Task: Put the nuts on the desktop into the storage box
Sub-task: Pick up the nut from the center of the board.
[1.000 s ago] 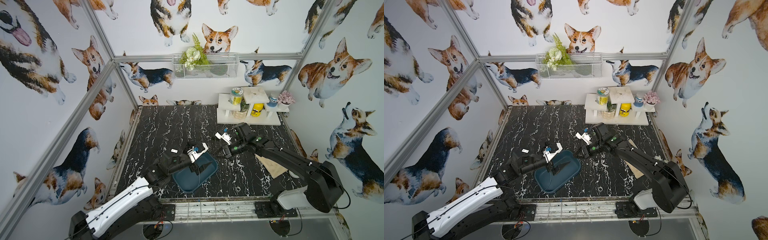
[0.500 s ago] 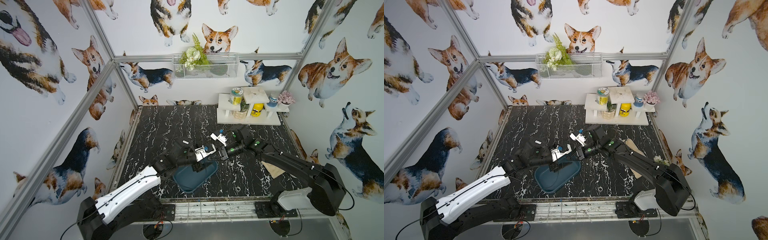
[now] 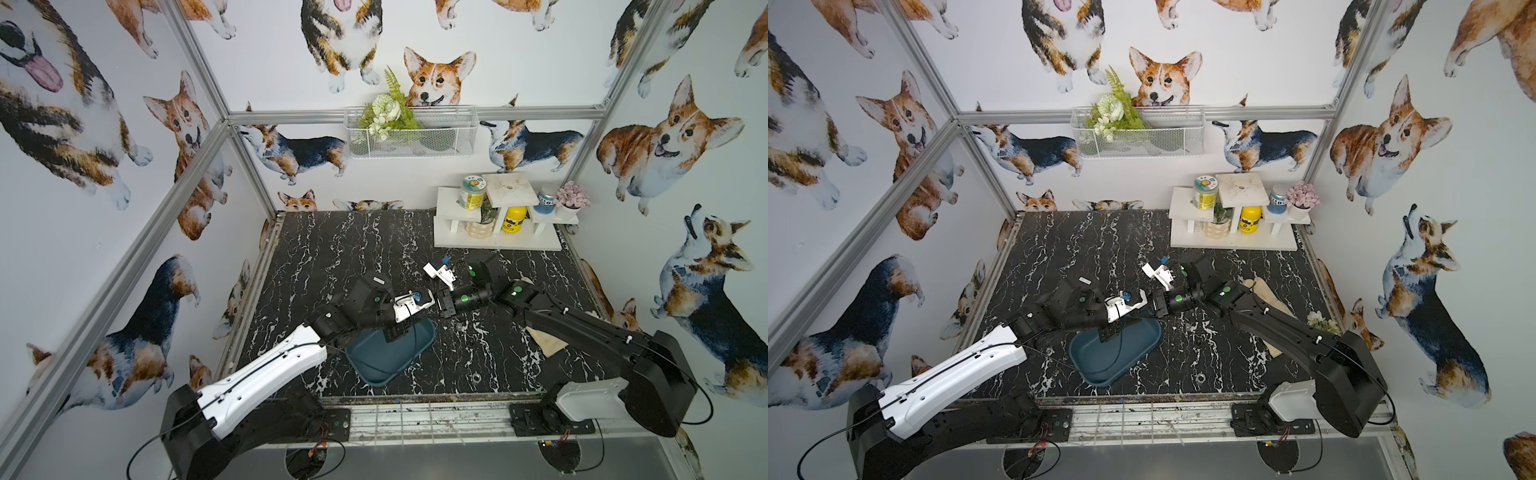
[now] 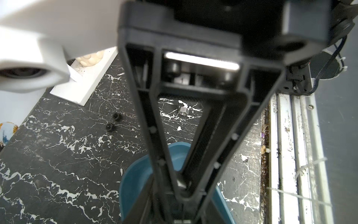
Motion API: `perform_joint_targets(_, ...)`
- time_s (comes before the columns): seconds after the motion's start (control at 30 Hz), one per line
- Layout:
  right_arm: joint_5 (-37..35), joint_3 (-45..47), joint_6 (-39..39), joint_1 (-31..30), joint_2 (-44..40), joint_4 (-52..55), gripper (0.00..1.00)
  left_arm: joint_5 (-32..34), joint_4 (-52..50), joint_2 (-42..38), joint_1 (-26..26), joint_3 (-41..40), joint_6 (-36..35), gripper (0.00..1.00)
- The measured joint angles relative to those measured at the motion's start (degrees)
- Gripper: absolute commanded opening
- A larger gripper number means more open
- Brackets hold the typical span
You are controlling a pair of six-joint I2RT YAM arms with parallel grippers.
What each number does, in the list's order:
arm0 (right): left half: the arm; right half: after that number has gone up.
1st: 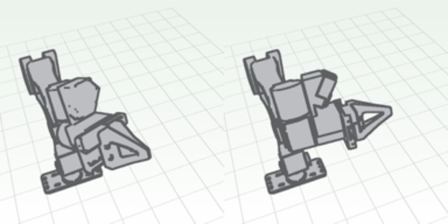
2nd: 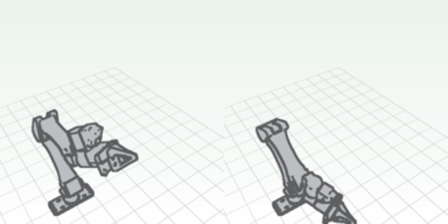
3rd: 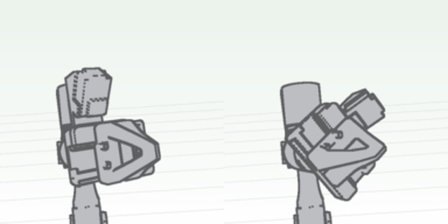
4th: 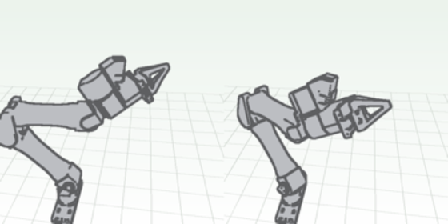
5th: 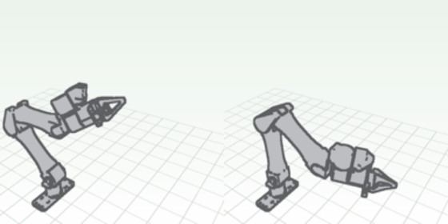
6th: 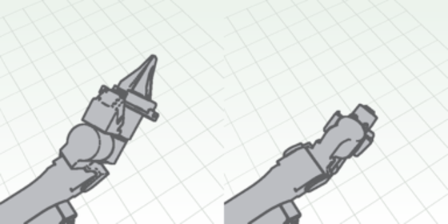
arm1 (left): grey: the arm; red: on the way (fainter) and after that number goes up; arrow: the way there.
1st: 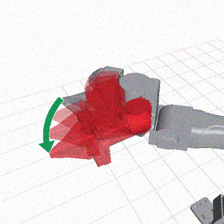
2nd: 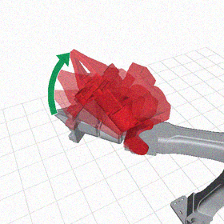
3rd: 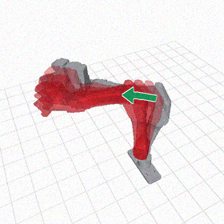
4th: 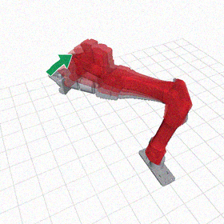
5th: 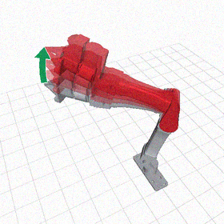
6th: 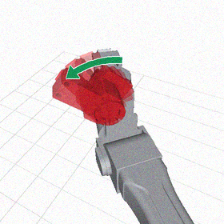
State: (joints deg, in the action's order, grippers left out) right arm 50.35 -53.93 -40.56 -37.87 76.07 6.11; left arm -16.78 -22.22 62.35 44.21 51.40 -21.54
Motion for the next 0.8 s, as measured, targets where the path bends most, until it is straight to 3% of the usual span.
perform_joint_targets(0.2,-0.5,0.8,0.0,0.0,0.4,-0.6,0.06,0.1,1.3,-0.3,0.0,-0.9,2.6,0.44)
perform_joint_targets(0.33,-0.4,1.4,-1.1,0.0,0.3,-2.3,0.06,0.0,2.6,-1.4,0.0,-2.0,3.4,0.28)
perform_joint_targets(0.53,-0.4,1.5,-2.6,0.0,0.3,-2.9,0.06,0.4,2.9,-2.2,0.0,-2.7,2.6,0.19)
perform_joint_targets(0.7,0.3,2.1,-3.3,0.0,0.9,-4.9,0.11,0.4,2.8,-2.6,0.0,-3.1,2.6,0.17)
perform_joint_targets(0.8,0.8,2.6,-3.9,0.0,1.2,-5.8,0.20,0.2,2.9,-3.0,0.0,-3.5,2.6,0.17)
